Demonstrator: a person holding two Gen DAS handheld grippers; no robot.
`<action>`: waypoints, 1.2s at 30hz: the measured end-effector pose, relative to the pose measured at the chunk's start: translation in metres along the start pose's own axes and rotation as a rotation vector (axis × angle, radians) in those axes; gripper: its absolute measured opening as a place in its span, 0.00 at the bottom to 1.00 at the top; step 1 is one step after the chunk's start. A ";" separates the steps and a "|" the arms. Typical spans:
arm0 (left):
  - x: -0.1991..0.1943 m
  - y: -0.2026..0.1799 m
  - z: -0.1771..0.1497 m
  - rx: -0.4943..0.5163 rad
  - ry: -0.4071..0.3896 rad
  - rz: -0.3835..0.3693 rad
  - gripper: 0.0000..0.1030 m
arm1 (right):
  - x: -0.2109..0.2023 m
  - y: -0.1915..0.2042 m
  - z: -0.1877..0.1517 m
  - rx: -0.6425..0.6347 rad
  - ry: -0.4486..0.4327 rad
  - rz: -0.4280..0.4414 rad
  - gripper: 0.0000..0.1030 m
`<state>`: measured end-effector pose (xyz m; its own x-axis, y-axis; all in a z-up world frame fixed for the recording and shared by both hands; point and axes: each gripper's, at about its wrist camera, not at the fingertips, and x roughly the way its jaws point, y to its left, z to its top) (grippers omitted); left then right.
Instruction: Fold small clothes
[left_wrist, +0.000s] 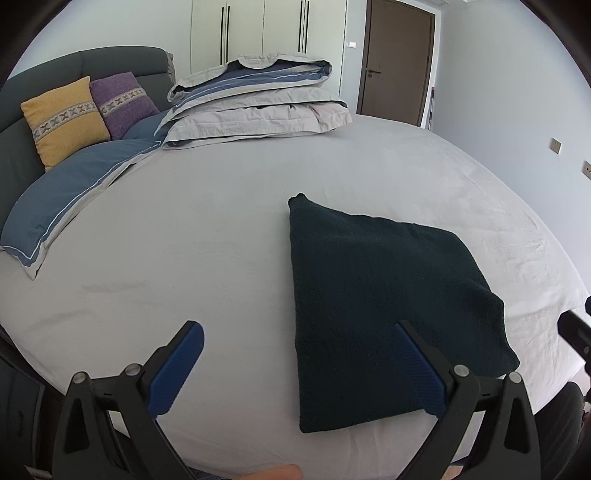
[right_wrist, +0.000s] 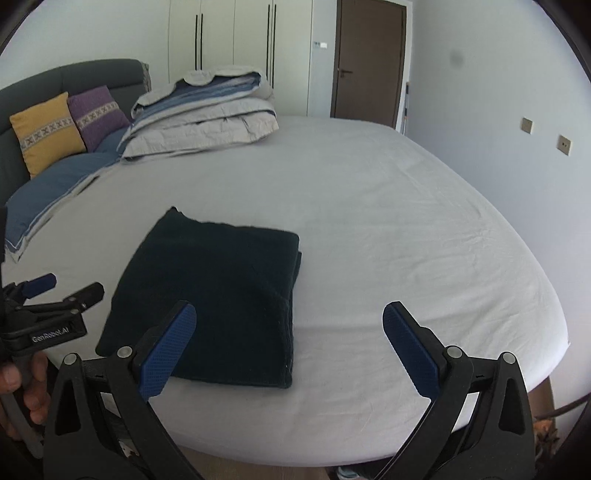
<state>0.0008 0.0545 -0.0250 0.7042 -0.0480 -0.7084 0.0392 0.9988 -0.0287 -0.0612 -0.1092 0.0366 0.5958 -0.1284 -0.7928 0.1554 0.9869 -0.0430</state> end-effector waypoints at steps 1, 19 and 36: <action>0.001 -0.001 -0.001 0.007 0.000 0.004 1.00 | 0.007 0.000 -0.004 0.011 0.022 0.002 1.00; 0.012 -0.005 -0.012 0.013 0.046 0.000 1.00 | 0.045 -0.008 -0.028 0.049 0.104 -0.081 1.00; 0.012 -0.005 -0.013 0.010 0.050 -0.006 1.00 | 0.043 -0.004 -0.028 0.057 0.110 -0.070 1.00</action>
<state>0.0002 0.0491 -0.0423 0.6673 -0.0529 -0.7429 0.0500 0.9984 -0.0261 -0.0583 -0.1162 -0.0139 0.4928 -0.1817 -0.8510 0.2400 0.9684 -0.0678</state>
